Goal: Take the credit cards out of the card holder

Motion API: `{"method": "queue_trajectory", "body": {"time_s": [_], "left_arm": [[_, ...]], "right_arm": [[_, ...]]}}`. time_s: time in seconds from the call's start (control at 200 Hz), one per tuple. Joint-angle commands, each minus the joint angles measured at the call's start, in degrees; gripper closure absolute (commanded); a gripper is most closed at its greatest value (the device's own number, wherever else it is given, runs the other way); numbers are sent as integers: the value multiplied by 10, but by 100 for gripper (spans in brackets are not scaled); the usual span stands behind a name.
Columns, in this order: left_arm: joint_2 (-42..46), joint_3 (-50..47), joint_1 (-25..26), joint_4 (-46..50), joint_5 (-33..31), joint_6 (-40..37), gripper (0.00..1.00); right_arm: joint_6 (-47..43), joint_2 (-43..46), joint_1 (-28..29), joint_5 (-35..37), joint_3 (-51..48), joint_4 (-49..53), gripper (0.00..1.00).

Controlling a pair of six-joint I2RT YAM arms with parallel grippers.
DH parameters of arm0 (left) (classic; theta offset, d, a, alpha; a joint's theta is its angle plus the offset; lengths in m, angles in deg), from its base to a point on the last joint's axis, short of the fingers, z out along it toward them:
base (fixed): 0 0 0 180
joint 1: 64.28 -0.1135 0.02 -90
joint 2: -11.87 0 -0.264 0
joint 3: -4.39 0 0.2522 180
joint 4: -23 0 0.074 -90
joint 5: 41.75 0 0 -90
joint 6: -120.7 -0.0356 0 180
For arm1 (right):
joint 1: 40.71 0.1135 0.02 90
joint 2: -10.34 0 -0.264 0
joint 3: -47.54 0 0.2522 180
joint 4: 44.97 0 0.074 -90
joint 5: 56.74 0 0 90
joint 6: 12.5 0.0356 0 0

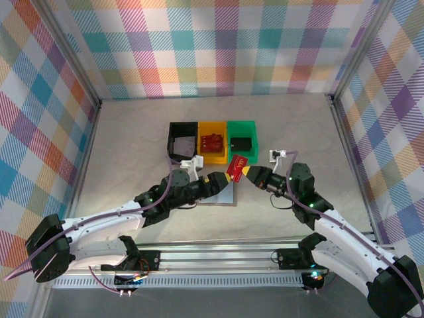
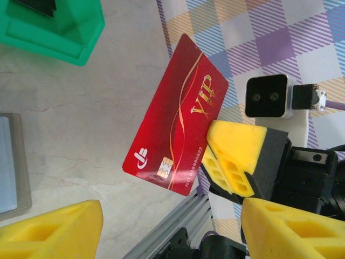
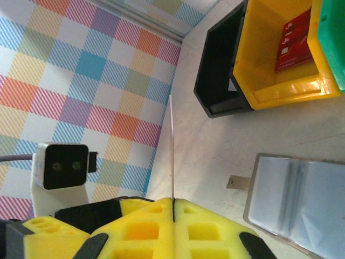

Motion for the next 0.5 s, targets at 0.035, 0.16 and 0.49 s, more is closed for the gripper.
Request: {"method": "queue_trajectory", "body": {"time_s": [0.035,0.16,0.49], "left_arm": [[-3,-22,14,-79,-36,7,31],[-9,-38,19,-140,-46,10,32],[-80,-32,32,-264,-30,30,35]], "right_arm": [[31,16,-3,9,-11,-48,100],[47,22,-3,10,-20,-66,100],[67,19,2,5,-28,-101,100]]}}
